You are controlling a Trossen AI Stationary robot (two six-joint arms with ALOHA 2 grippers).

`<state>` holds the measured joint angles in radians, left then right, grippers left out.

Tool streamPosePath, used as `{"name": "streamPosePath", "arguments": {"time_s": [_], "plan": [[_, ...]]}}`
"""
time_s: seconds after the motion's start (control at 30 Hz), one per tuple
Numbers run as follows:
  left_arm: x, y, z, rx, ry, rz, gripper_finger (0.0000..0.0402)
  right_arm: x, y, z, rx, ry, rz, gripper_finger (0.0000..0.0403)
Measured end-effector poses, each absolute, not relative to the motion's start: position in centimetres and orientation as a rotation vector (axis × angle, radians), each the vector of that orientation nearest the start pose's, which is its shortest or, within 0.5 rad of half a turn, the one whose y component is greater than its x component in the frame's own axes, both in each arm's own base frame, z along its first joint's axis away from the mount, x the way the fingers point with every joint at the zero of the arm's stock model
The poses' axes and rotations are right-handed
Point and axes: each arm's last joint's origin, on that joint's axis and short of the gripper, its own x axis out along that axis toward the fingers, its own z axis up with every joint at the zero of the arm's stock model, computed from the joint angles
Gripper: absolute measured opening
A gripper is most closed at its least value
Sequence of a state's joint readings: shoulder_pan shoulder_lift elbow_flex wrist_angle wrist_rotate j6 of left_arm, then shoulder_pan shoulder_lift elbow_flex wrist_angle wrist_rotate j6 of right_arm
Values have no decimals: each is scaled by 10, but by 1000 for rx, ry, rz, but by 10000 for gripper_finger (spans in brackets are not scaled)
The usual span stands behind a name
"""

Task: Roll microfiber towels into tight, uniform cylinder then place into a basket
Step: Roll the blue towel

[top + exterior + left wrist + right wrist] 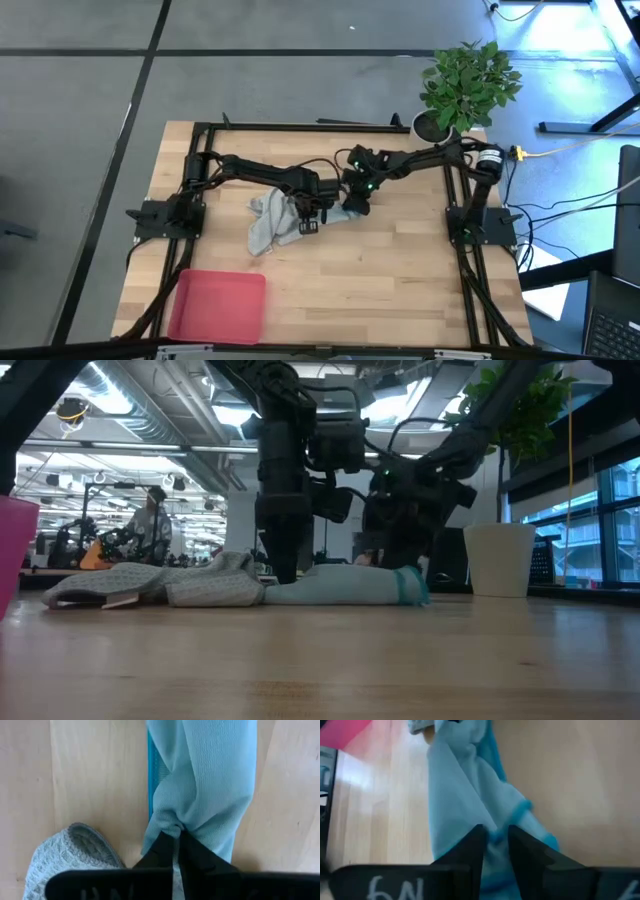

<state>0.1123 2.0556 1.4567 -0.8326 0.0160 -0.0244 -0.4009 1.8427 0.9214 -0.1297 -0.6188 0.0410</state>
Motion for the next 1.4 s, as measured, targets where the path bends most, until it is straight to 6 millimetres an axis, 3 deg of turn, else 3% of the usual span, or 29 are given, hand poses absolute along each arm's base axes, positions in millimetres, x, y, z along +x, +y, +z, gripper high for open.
{"name": "streamPosePath", "arguments": {"time_s": [0.3,0.53,0.67,1.03,1.27,1.4], "plan": [[390,43,153,-111,1429,97,0,285,-119,169,386,957,18,84],[390,42,152,-112,1428,92,0,254,-108,216,272,980,-112,84],[391,40,152,-106,1425,88,0,237,-89,237,203,901,-82,84],[393,33,152,-90,1413,75,0,202,-27,238,-46,640,144,84],[395,25,152,-78,1395,55,0,199,-3,232,-181,570,278,84],[396,21,152,-86,1388,55,0,202,2,233,-221,542,261,84]]}}
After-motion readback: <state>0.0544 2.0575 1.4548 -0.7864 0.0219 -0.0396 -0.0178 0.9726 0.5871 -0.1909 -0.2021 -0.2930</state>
